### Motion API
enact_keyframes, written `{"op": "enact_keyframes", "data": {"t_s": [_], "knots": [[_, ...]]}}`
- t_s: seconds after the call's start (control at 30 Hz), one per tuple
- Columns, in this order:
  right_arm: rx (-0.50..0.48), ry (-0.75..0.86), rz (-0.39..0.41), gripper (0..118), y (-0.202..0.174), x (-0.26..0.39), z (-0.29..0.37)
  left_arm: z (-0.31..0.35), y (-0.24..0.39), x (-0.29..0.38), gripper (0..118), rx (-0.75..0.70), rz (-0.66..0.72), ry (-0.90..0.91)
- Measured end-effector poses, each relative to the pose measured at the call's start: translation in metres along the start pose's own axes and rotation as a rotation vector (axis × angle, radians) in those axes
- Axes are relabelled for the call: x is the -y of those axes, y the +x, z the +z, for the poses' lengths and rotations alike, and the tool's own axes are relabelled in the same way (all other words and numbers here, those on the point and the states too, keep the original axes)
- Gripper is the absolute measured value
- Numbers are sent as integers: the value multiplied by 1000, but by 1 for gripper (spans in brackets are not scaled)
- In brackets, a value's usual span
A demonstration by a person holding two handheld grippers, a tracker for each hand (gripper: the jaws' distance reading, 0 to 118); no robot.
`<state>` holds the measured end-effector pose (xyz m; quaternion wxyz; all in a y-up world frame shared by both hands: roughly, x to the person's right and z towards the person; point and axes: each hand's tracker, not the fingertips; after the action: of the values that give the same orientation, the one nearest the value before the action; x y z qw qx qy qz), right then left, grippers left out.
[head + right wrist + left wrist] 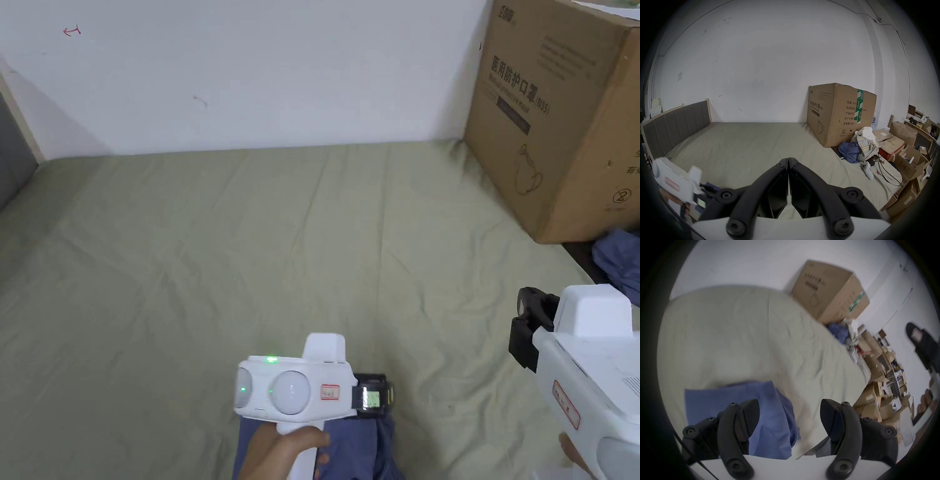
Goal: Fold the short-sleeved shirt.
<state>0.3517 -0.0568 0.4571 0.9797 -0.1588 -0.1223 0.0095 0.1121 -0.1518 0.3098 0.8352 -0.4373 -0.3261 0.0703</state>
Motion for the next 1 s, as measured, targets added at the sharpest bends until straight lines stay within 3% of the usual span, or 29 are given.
{"op": "enact_keyframes", "data": {"t_s": [0.27,0.33,0.37,0.43,0.5,1.0], "knots": [[-12,10,1,0,-6,-3,2,30,-35,10,83,-213,-99,162],[-16,7,3,0,-8,-2,2,29,-44,21,78,-258,-117,211],[-18,5,4,0,-8,-2,2,29,-48,27,68,-269,-118,226],[-20,0,7,0,-9,-1,2,23,-56,38,24,-258,-120,238],[-21,-5,7,0,-8,0,1,17,-59,47,3,-262,-118,241],[5,-27,15,0,6,3,1,-63,-19,95,0,-165,-256,62]]}}
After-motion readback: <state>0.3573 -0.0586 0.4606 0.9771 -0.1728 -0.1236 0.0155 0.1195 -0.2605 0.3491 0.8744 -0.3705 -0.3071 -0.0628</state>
